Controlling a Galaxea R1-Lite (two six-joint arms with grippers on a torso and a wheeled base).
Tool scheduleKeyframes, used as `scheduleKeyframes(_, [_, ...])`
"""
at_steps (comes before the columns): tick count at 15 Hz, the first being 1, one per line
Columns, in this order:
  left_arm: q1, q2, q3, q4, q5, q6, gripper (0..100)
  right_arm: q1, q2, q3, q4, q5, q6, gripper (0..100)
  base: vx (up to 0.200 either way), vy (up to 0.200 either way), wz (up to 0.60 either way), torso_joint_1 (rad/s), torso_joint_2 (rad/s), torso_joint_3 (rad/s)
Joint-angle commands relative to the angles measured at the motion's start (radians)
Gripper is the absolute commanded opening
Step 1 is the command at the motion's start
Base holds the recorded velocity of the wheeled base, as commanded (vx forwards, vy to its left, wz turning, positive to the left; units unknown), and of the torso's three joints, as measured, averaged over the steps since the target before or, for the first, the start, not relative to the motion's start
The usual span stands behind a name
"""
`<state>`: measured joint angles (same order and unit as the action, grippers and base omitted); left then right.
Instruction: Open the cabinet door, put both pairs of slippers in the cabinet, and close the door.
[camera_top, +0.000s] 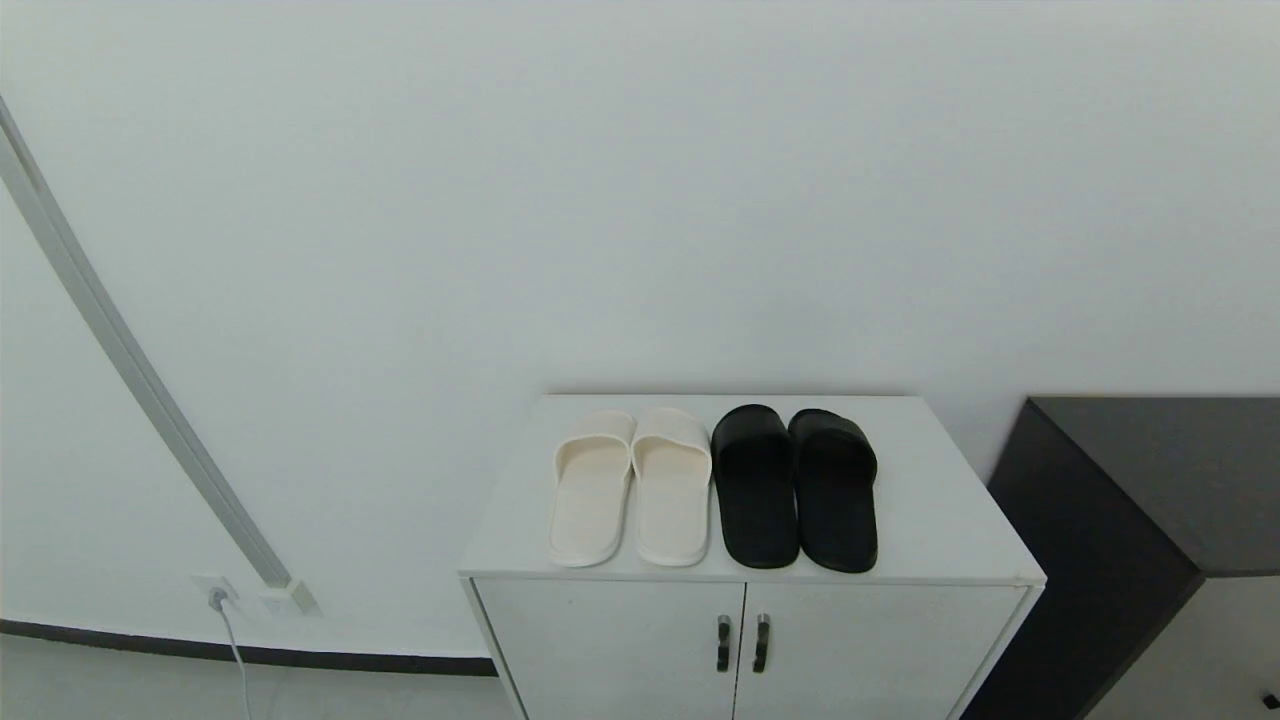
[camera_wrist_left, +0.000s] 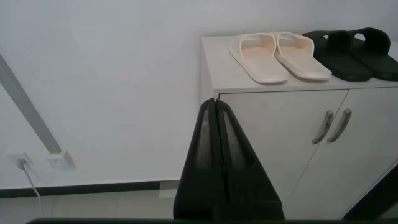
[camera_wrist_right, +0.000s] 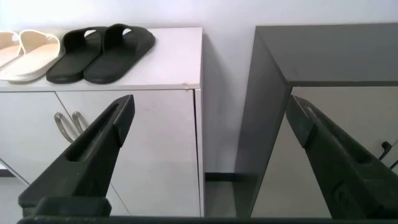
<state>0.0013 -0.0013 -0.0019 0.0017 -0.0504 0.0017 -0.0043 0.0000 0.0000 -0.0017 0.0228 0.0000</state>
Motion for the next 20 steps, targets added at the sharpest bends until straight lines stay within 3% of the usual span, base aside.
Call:
scheduleKeyframes(1, [0.0, 0.001, -0.001, 0.0, 0.0, 0.0, 0, 0.0, 0.002, 0.0, 0.0, 0.0, 0.0, 100, 0.0, 0.0, 0.0, 0.0, 0.0, 0.0])
scheduleKeyframes(5, [0.0, 0.001, 0.0, 0.0, -0.002, 0.003, 0, 0.0, 0.0, 0.0, -0.008, -0.014, -0.015, 100, 0.0, 0.0, 0.0, 0.0, 0.0, 0.0])
scheduleKeyframes(6, [0.0, 0.001, 0.0, 0.0, 0.0, 0.003, 0, 0.0, 0.005, -0.06, -0.041, -0.037, 0.006, 100, 0.0, 0.0, 0.0, 0.0, 0.0, 0.0])
scheduleKeyframes(7, [0.0, 0.001, -0.001, 0.0, -0.002, 0.003, 0, 0.001, 0.06, -0.199, -0.021, -0.037, 0.074, 100, 0.0, 0.0, 0.0, 0.0, 0.0, 0.0])
scheduleKeyframes(9, [0.0, 0.001, -0.001, 0.0, -0.002, 0.001, 0, -0.008, 0.137, -0.23, 0.098, 0.045, -0.006, 100, 0.0, 0.0, 0.0, 0.0, 0.0, 0.0])
scheduleKeyframes(13, [0.0, 0.001, 0.0, 0.0, 0.0, 0.003, 0, 0.001, 0.295, -0.158, 0.115, 0.163, -0.015, 100, 0.0, 0.0, 0.0, 0.0, 0.0, 0.0])
scheduleKeyframes(17, [0.0, 0.001, -0.001, 0.0, 0.0, -0.003, 0, 0.007, 0.546, -0.198, -0.015, 0.218, -0.009, 100, 0.0, 0.0, 0.0, 0.0, 0.0, 0.0])
scheduleKeyframes(20, [0.0, 0.001, -0.001, 0.0, 0.0, -0.005, 0, 0.09, 0.784, -0.235, -0.176, 0.204, 0.018, 100, 0.0, 0.0, 0.0, 0.0, 0.0, 0.0])
